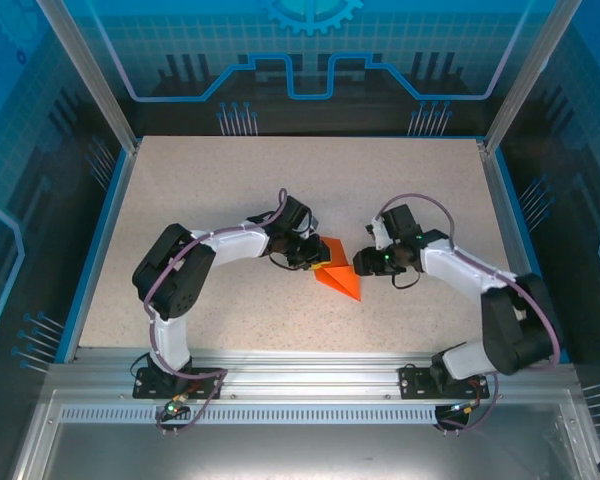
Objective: Fold a paper plane with a square sheet of paper (fold left side to right side)
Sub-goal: Fourth fold the wing at the center of the table.
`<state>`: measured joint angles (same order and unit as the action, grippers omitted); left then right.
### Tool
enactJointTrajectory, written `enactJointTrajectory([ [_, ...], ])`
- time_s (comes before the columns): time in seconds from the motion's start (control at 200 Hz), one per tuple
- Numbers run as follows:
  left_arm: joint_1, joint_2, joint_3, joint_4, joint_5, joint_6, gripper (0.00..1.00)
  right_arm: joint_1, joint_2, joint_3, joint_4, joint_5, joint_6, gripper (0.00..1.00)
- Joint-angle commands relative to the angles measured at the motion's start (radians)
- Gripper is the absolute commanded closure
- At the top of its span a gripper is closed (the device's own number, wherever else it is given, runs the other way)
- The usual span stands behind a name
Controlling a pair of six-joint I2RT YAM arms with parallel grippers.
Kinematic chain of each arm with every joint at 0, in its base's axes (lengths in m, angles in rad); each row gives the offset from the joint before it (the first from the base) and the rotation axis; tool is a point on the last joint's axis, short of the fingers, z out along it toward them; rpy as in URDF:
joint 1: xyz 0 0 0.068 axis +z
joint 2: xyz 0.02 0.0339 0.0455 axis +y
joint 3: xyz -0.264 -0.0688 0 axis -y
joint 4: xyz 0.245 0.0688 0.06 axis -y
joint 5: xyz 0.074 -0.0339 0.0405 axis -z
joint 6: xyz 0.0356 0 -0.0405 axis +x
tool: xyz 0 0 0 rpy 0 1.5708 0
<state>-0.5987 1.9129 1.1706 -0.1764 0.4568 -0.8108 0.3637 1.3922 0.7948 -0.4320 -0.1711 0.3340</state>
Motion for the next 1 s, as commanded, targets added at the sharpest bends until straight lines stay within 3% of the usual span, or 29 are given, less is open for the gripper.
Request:
enactJointTrajectory([
  [0.0, -0.007, -0.008, 0.028, -0.043, -0.018, 0.012, 0.79, 0.066, -0.070, -0.056, 0.050, 0.066, -0.036, 0.48],
  [0.14, -0.006, -0.007, 0.041, -0.064, -0.023, 0.016, 0.79, 0.208, -0.160, -0.099, 0.076, 0.239, -0.051, 0.44],
  [0.265, -0.006, -0.003, 0.049, -0.073, -0.028, 0.016, 0.79, 0.285, -0.229, -0.142, 0.121, 0.272, -0.076, 0.41],
  [0.525, -0.007, 0.002, 0.072, -0.091, -0.034, 0.024, 0.79, 0.398, -0.099, -0.104, 0.134, 0.387, -0.121, 0.41],
  [0.99, -0.006, 0.009, 0.093, -0.093, -0.038, 0.016, 0.79, 0.450, 0.030, -0.068, 0.172, 0.504, -0.130, 0.41],
])
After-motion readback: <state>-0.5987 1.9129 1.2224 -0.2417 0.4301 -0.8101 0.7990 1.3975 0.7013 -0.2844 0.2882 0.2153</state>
